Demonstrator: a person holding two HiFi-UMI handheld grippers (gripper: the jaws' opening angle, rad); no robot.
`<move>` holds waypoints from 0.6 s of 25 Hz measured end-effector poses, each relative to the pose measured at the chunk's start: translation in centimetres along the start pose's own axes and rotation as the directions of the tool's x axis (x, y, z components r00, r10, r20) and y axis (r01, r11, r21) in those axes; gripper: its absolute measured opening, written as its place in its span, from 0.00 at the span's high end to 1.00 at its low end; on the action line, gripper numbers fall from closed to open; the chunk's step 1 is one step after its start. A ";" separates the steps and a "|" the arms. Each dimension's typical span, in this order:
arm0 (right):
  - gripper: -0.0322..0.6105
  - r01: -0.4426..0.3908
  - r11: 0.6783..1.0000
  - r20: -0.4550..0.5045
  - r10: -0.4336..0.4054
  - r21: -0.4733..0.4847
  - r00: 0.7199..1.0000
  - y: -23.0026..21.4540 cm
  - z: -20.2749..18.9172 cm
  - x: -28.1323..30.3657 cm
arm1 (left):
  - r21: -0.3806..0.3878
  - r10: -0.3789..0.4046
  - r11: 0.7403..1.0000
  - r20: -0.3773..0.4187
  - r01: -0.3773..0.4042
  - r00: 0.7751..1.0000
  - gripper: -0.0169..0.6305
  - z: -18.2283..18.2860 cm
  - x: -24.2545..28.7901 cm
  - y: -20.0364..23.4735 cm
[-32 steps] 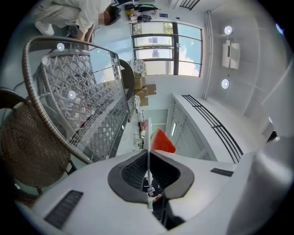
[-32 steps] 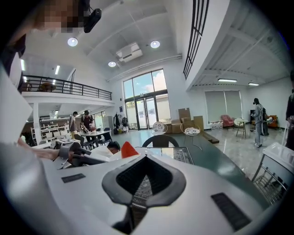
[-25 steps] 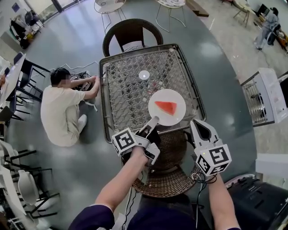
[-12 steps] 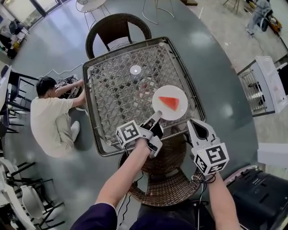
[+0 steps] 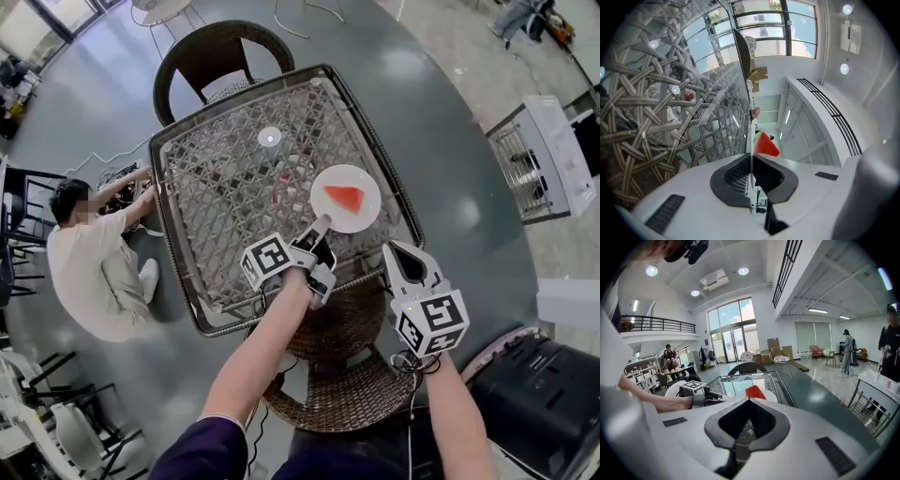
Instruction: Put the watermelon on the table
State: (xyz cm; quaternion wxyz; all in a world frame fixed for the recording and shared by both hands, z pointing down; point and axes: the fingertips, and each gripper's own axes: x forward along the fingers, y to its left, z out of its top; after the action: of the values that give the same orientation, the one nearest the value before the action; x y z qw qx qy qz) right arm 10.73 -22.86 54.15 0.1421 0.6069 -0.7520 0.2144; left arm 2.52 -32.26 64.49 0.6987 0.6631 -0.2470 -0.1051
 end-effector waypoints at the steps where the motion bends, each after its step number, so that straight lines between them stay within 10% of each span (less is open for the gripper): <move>1: 0.95 0.007 1.000 -0.003 -0.007 0.005 1.000 -0.2 -0.1 0.1 | 0.000 0.005 1.000 -0.001 -0.005 1.000 0.95 0.1 0.3 0.4; 15: 0.95 0.057 0.997 -0.037 -0.055 0.058 0.998 -2.0 -2.0 0.8 | -0.005 0.095 0.995 -0.012 -0.095 0.995 0.95 0.8 2.4 3.4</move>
State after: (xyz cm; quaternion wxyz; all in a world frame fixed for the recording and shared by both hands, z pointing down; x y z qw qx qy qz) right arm 12.45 -22.85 56.59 0.1437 0.6276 -0.7255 0.2431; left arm 3.55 -33.77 68.28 0.7061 0.6494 -0.2738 -0.0684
